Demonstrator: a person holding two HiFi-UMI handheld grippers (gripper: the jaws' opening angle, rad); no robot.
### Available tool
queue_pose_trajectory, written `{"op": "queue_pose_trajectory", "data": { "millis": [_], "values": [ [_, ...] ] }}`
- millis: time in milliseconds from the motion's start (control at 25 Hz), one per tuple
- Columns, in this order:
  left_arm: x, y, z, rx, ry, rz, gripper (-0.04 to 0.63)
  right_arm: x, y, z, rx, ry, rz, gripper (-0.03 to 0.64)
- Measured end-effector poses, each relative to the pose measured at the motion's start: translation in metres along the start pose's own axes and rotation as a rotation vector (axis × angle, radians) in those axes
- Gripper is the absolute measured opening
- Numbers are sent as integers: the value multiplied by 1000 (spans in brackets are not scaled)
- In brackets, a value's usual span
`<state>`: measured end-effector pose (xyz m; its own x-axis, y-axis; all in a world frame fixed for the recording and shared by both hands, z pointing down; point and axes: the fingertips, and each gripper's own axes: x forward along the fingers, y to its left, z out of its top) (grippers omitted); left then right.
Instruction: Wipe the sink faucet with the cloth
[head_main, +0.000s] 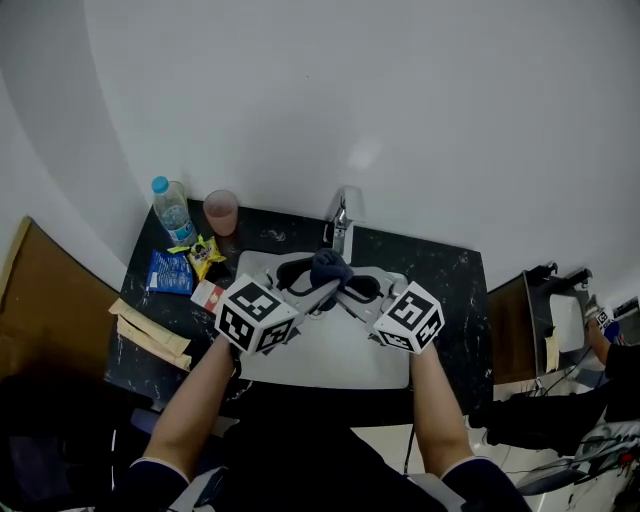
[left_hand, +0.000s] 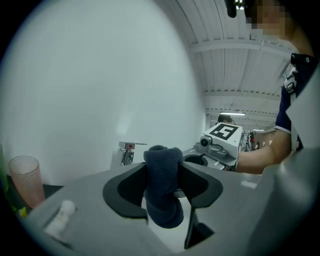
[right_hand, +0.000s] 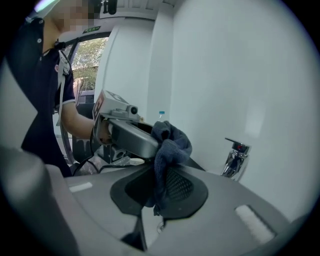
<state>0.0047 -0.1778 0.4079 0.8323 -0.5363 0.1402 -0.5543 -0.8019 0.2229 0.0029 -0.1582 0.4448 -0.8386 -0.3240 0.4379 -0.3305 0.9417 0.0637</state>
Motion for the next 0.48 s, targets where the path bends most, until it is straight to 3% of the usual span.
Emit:
{"op": "queue_pose_trajectory", "data": {
  "millis": [160, 320, 480],
  "values": [
    [3, 2, -1, 24, 17, 22, 190, 4, 1, 0, -64, 30, -15, 48],
    [5, 7, 1, 40, 12, 52, 101, 7, -7, 0, -60, 42, -64, 52],
    [2, 31, 11, -1, -16, 108, 77, 4, -19, 1, 2, 23, -124, 127]
  ]
}}
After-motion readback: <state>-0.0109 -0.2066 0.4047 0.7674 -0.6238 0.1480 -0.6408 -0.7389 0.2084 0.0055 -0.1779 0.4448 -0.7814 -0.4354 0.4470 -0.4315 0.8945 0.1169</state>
